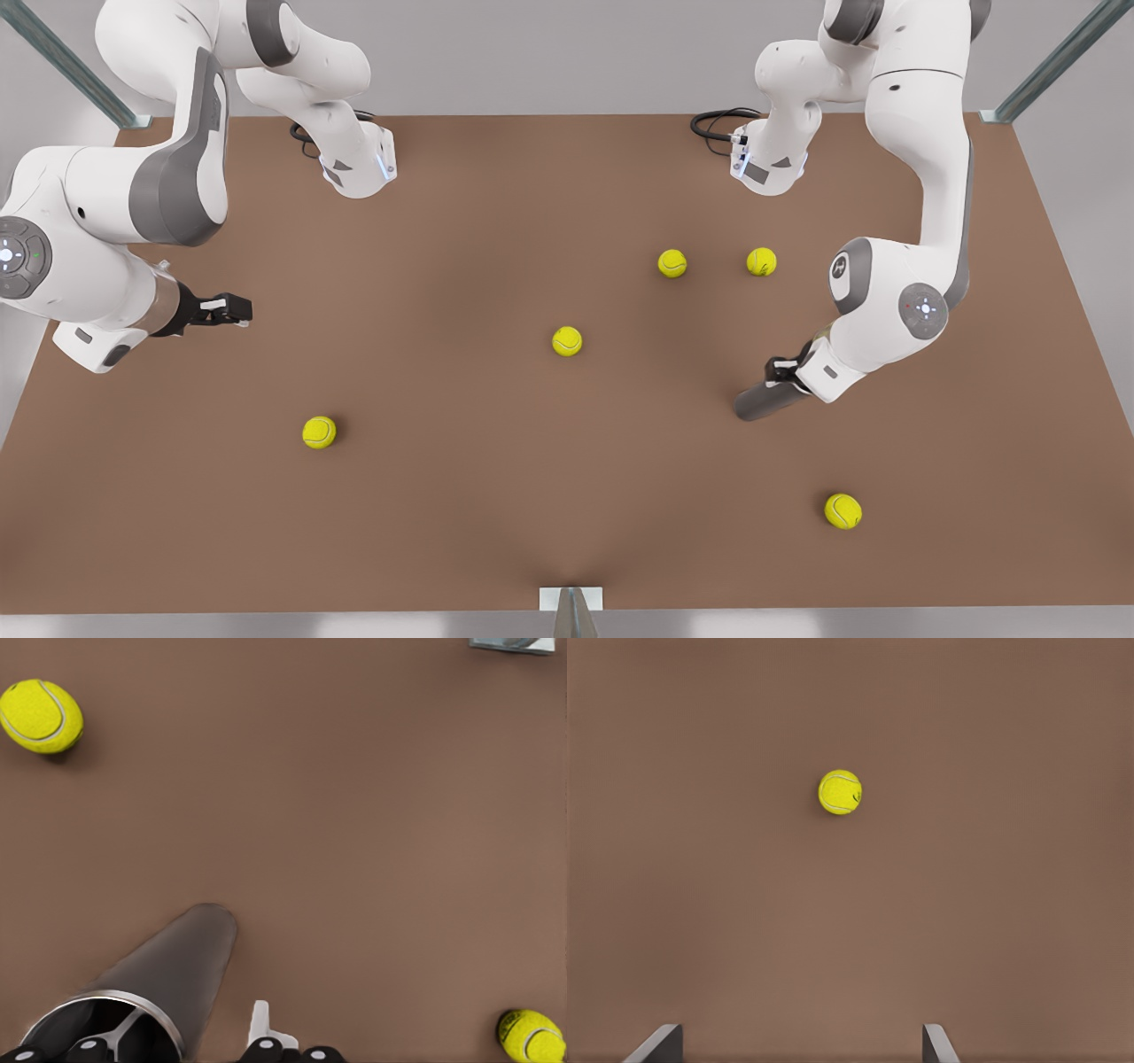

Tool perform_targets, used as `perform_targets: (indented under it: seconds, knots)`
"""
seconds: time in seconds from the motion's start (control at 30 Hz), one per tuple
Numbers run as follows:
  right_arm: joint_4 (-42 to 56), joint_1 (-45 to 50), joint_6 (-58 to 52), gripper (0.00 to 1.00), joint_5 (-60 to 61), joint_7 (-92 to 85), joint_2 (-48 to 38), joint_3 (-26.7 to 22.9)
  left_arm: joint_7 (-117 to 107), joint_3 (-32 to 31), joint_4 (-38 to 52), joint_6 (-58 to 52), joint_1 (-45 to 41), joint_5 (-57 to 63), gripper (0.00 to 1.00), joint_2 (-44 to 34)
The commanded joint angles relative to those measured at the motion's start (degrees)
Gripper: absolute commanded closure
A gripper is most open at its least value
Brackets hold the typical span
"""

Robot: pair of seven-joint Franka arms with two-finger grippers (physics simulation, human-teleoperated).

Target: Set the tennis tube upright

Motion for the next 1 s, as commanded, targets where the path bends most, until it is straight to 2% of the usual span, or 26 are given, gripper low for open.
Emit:
perform_targets:
  seconds: [0.0,0.33,0.53,0.67,0.77,0.97]
  knots:
    - [0.03,0.0,-0.03,0.0,0.03,0.01,-0.08,-0.03,-10.21,-0.14,0.04,-0.17,0.03,3.05,0.0,-0.05]
    - [0.03,-0.18,-0.03,0.0,0.03,0.01,-0.08,-0.03,-10.56,-1.02,2.49,-4.12,0.03,2.96,0.0,-1.37]
    - [0.03,-0.18,-0.03,0.0,0.03,0.01,-0.08,-0.03,-10.21,-0.58,11.11,-16.6,1.17,2.96,0.0,-1.37]
    - [0.03,-0.26,-0.03,0.0,0.03,0.01,0.01,-0.03,-5.99,-0.58,19.98,-31.01,2.84,5.42,0.0,-0.93]
    - [0.03,-0.26,-0.03,0.0,0.03,0.01,-0.08,-0.11,-5.99,-0.58,24.47,-35.94,2.75,7.09,0.0,-1.54]
    - [0.03,-0.26,-0.03,0.0,0.03,0.01,-0.08,-0.03,-5.81,-0.58,22.28,-36.47,2.4,9.73,0.0,-7.17]
